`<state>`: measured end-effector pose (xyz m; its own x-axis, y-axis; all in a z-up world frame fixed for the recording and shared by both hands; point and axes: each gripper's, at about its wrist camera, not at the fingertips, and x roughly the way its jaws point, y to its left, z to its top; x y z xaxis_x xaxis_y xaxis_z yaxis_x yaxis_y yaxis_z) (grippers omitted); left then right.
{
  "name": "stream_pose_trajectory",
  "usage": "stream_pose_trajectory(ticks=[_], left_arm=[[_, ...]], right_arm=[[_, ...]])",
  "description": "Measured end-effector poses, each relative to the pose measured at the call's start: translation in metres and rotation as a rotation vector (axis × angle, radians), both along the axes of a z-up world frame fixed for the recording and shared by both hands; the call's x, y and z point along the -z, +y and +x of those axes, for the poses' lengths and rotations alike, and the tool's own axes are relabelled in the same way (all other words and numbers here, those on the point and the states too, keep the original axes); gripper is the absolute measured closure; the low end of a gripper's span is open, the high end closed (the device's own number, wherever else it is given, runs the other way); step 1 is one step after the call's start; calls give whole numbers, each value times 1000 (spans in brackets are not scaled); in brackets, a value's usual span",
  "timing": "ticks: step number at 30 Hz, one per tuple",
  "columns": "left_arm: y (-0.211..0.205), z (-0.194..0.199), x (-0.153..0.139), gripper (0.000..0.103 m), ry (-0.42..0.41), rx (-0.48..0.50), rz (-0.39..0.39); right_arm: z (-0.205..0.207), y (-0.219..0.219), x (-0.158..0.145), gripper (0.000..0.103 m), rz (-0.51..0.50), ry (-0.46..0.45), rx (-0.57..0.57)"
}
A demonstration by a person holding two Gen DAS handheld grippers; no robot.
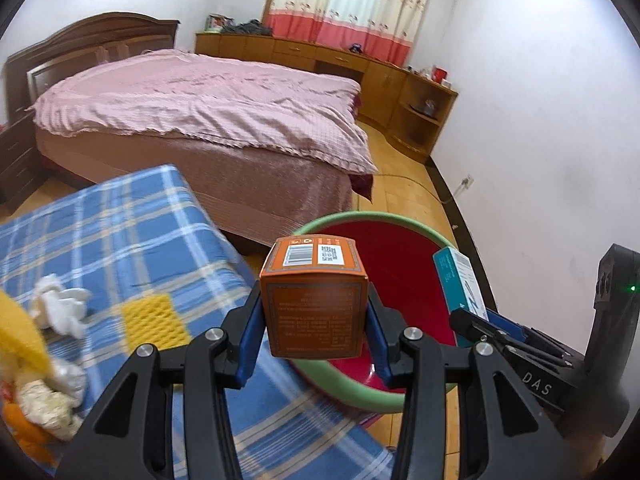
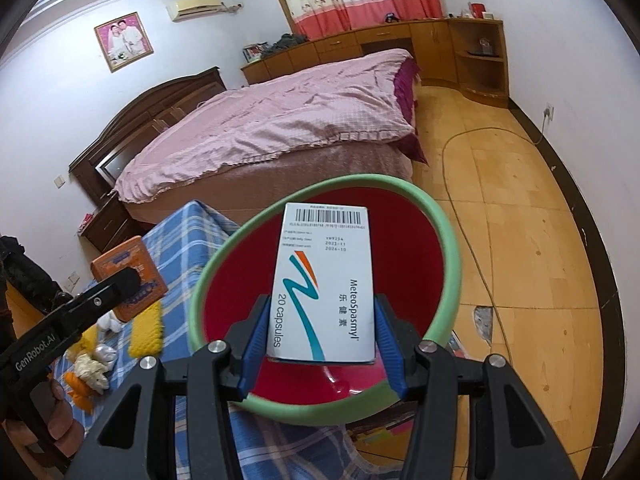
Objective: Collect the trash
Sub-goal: 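Carry both boxes over the red bucket and open both grippers to drop them, then grasp the crumpled plastic bag with the left gripper while the right grasps a yellow foam net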
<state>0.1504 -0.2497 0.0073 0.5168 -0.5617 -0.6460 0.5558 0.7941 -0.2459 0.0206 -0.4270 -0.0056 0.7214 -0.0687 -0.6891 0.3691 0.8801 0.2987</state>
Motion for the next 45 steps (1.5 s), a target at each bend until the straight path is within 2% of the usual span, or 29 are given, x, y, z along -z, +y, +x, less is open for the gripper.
stream_pose_trajectory(ticks=[6,11,16,20,32,45], left_arm=[[-25,7,19,57,31,47,14],[-29,9,26,57,48,71,4],[-28,9,25,47,61,69,-15],[-27,8,22,46,52,62,-9],[-2,1,8,46,47,-8,0],[54,-15,-20,46,-8,-112,11]], right_arm=[[1,-12,14,50,16,29,28],[2,-16,19,50,18,37,40],[1,-20,18,49,31,23,56],[-1,-21,16,43,34,12,65],[-8,-12,-1,42,21,-22,61],[-17,20,-22,42,15,-53,10]])
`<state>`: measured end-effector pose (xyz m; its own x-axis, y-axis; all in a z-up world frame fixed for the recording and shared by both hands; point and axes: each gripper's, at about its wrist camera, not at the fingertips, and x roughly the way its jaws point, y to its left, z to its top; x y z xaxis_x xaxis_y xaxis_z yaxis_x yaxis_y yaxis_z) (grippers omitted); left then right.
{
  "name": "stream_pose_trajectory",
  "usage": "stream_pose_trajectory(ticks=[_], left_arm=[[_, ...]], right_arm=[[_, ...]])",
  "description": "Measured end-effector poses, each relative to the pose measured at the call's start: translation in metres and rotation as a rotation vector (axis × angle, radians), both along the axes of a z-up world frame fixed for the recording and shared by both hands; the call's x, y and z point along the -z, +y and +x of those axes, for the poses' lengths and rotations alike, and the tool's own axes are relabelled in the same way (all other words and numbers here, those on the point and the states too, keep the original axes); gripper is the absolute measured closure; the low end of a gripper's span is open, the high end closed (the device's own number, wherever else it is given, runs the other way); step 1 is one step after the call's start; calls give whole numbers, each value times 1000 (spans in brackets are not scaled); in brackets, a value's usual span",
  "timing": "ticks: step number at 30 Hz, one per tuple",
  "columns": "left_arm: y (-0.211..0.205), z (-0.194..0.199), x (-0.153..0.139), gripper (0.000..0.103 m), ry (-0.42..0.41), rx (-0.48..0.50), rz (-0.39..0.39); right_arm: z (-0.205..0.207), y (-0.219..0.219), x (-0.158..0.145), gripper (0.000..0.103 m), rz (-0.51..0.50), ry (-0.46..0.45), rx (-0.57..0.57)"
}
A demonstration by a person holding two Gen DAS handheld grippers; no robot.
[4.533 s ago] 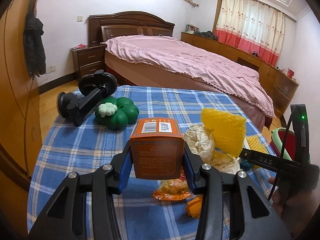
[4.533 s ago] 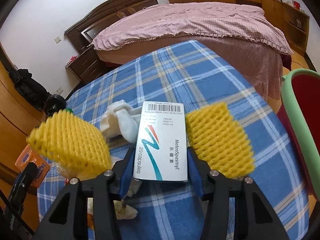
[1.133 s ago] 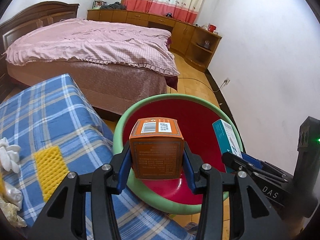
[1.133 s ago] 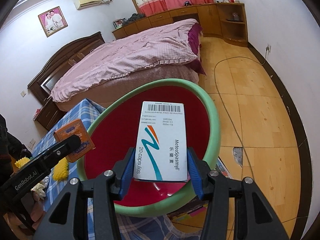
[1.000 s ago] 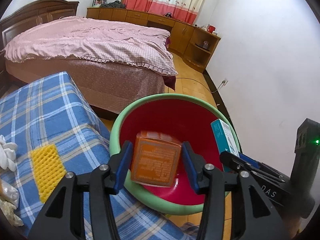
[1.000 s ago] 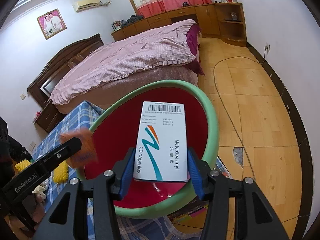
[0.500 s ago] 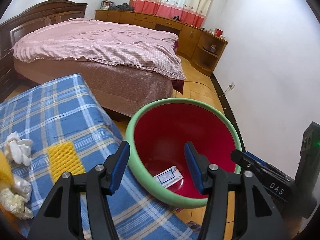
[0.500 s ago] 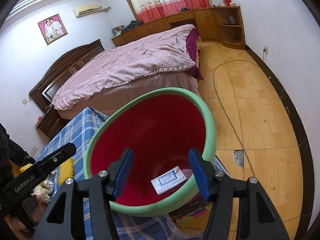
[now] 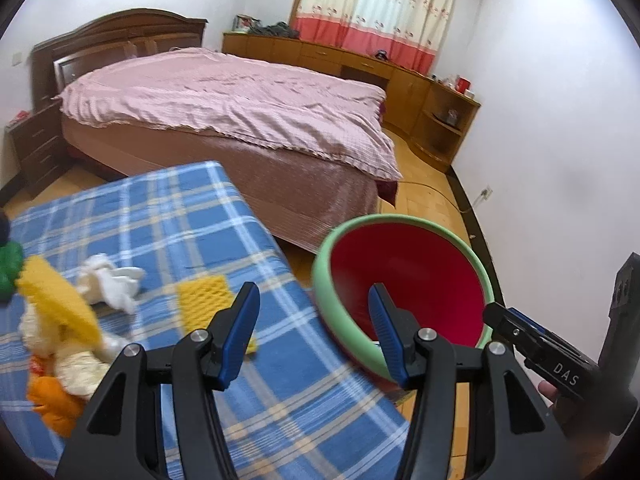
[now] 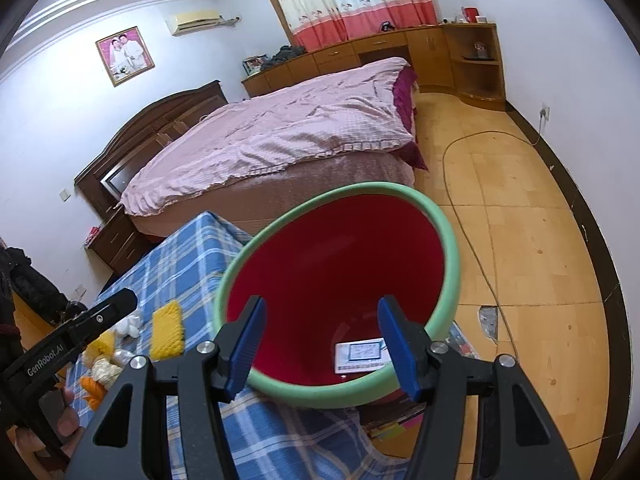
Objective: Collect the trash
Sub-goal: 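Grasp the crumpled plastic bag with the left gripper while the right grasps a yellow foam net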
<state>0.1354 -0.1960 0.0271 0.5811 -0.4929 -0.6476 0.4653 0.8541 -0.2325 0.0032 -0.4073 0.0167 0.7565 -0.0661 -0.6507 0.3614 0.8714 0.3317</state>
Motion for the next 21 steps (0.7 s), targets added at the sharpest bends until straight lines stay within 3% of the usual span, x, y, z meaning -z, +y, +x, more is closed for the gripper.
stream_pose_trajectory(ticks=[11,21], left_arm=[[71,-6,-20,46,-30,-145,15],[138,-7,-23,46,-56,-272,91]], right_arm=[[6,52,-23,41,1,-34,-92],[24,106,-29,40,9,-36,-198]])
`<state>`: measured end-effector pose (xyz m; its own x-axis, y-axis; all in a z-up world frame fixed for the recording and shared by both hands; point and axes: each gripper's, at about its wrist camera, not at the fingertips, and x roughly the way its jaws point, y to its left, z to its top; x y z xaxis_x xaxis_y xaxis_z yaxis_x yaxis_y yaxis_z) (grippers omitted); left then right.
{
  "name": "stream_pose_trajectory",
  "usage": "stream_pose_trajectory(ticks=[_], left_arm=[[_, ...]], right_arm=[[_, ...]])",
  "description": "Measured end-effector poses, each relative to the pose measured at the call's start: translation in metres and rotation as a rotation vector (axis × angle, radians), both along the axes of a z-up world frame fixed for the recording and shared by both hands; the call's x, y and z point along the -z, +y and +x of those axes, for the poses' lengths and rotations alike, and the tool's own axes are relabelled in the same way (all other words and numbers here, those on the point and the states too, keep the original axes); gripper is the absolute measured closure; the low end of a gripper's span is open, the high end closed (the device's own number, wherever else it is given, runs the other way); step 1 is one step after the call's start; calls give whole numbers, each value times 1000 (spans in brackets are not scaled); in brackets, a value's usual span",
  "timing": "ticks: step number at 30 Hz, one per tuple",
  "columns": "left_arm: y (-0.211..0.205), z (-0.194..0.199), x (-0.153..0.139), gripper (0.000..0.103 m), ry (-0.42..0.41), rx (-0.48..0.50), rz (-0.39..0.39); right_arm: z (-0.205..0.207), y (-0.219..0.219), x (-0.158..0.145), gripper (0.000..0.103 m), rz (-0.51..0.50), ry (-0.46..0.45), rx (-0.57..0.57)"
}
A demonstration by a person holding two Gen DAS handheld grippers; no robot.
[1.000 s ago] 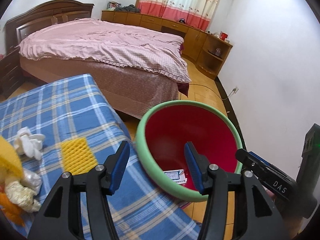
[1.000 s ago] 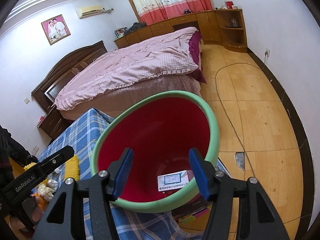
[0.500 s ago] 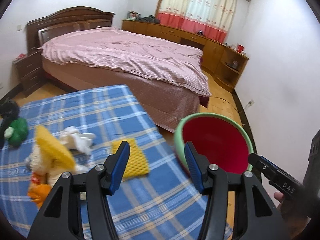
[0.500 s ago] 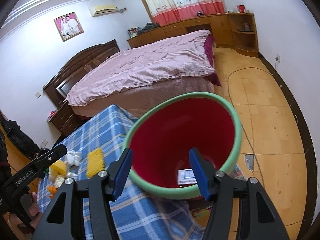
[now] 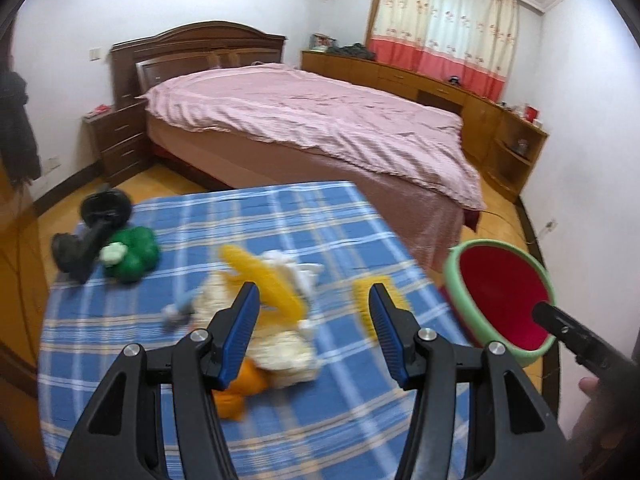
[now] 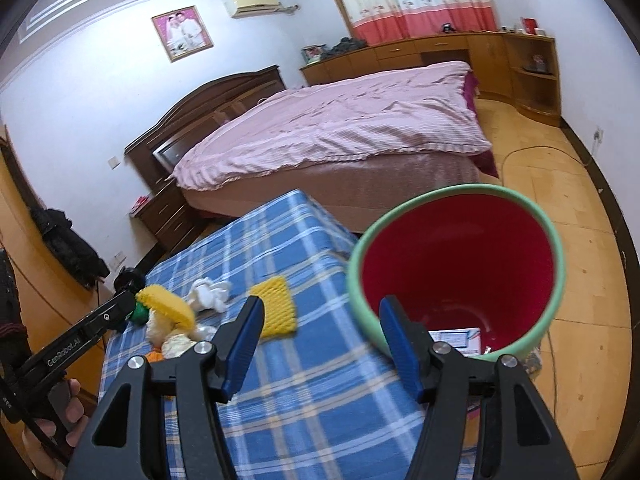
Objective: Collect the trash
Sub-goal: 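Grasp the crumpled plastic bag with the left gripper while the right grasps a yellow foam net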
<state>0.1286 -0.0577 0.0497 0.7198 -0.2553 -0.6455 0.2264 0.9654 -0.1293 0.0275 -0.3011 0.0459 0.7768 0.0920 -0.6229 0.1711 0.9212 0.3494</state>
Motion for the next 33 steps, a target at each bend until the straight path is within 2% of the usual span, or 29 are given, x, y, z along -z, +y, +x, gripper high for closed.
stream_pose_trajectory(ticks=[10,19,33], left_arm=[[48,25,30,46,58,-100,32],[52,53,66,46,136,-117,21],[51,73,91,48,174,-109,10]], right_arm=[[31,34,15,39,-7,40,-66],[64,51,43,39,-23,115,-108],[108,66,83,39,-52,198,-155]])
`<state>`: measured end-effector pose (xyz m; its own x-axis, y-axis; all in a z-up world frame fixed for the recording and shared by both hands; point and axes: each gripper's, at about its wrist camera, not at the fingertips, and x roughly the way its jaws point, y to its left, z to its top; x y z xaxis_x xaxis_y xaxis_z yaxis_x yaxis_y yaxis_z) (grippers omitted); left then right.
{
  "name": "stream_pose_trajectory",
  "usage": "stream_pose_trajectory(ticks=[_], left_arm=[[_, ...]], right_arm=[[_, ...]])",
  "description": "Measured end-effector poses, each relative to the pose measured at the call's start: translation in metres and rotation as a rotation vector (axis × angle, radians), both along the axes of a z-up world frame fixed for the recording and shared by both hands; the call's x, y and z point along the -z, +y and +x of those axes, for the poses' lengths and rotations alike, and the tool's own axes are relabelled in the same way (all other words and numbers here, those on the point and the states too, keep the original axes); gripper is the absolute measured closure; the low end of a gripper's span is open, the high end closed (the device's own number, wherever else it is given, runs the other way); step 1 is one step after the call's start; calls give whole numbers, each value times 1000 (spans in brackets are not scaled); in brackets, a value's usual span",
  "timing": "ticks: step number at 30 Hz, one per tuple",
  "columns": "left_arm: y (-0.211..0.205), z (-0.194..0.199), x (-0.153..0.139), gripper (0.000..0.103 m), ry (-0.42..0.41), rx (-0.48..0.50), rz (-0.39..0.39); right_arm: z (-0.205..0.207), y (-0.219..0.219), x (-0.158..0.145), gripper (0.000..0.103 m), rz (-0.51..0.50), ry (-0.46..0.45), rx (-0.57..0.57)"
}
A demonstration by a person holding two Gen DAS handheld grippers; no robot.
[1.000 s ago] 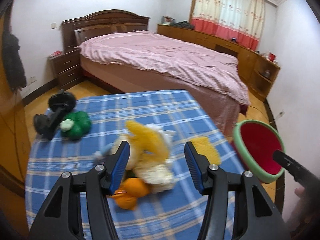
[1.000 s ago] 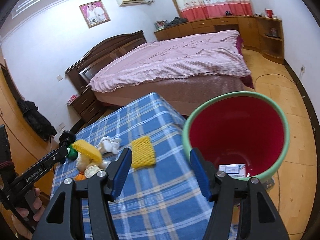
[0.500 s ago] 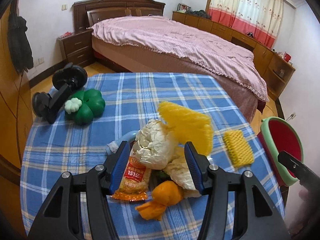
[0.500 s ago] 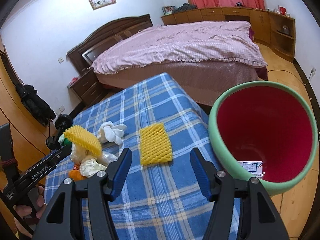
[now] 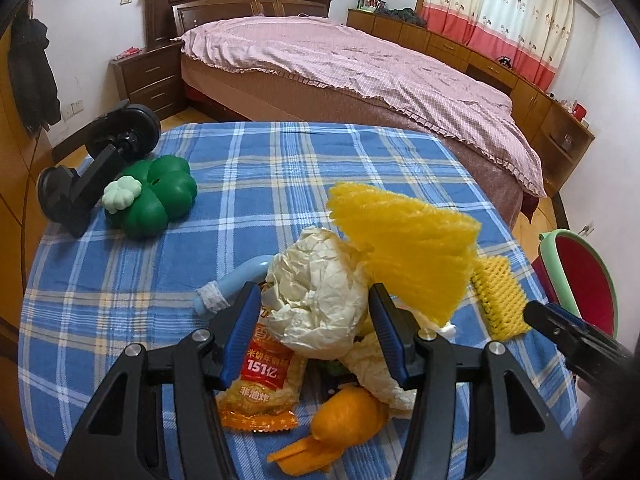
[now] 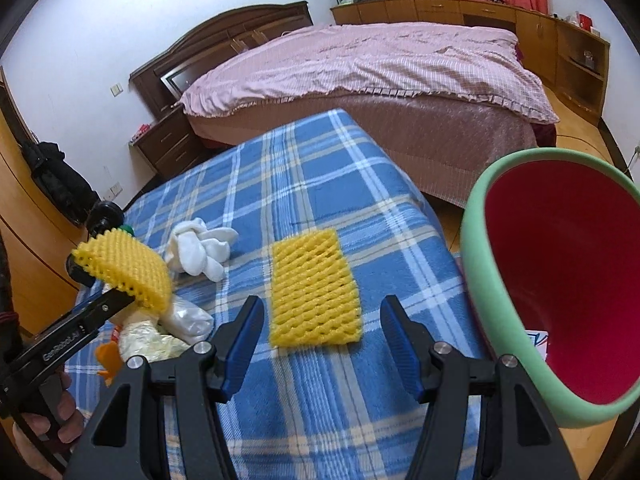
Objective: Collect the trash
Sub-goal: 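Grasp the crumpled plastic bag with the left gripper while the right grasps a yellow foam net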
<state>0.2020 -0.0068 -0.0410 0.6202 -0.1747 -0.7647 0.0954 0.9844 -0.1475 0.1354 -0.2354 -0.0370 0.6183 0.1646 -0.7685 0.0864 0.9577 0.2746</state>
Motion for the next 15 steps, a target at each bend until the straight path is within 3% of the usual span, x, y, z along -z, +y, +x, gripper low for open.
stream_pose_trajectory(ticks=[6,10,15], left_arm=[[-3,0,3,61,-17,21,11],[-4,-1,4,64,-26,26,12],[0,-7,-4,65,-53,15,-22]], right_arm=[[8,5,11,40,-27,19,-17],[11,9,16,40,-46,29,-28],[12,13,18,50,-95,15,-40]])
